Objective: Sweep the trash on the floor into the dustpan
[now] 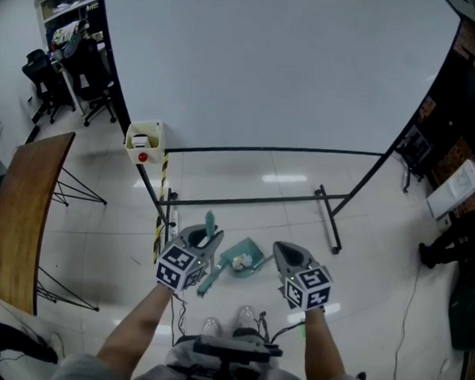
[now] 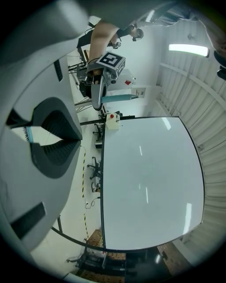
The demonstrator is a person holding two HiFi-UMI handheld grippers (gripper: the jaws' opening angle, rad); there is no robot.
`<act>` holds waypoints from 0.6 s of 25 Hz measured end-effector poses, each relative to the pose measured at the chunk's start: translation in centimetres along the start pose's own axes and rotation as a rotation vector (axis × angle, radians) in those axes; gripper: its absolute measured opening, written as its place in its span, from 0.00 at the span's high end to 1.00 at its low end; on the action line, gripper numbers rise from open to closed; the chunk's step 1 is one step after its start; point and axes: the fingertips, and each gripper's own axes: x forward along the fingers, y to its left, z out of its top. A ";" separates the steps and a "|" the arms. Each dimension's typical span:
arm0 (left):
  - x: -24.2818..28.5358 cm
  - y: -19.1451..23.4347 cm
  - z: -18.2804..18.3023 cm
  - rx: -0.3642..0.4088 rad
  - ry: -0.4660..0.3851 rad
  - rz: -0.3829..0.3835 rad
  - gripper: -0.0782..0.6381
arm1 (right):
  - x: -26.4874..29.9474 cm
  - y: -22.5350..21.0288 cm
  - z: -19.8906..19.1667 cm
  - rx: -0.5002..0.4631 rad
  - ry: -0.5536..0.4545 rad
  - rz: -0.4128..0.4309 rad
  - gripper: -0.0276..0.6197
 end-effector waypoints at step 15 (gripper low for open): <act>1.1 0.8 -0.1 0.012 0.014 -0.011 0.80 | 0.5 -0.9 -0.7 -0.010 0.024 -0.030 0.96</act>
